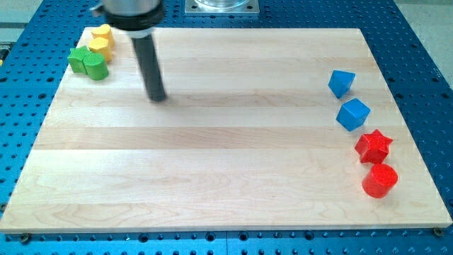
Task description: Move the blue triangle to the cube
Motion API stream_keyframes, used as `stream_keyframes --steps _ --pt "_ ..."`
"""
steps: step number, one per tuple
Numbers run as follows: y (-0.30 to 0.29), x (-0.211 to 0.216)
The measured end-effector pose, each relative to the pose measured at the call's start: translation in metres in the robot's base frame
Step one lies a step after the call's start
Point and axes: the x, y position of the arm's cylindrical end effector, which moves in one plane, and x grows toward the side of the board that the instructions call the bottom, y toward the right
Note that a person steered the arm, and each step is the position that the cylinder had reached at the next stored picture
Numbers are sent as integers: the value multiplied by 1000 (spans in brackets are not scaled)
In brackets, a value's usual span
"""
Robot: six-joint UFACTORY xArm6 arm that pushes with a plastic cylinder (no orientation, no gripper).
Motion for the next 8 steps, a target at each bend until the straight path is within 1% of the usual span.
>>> stream_keyframes --steps 1,2,3,4,5,6,7,8 --pt "74 -38" --pt "161 -42" --pt "220 -56" --pt "309 -55" --pt "349 -44" --pt "307 58" --pt "318 87" --pt "330 57"
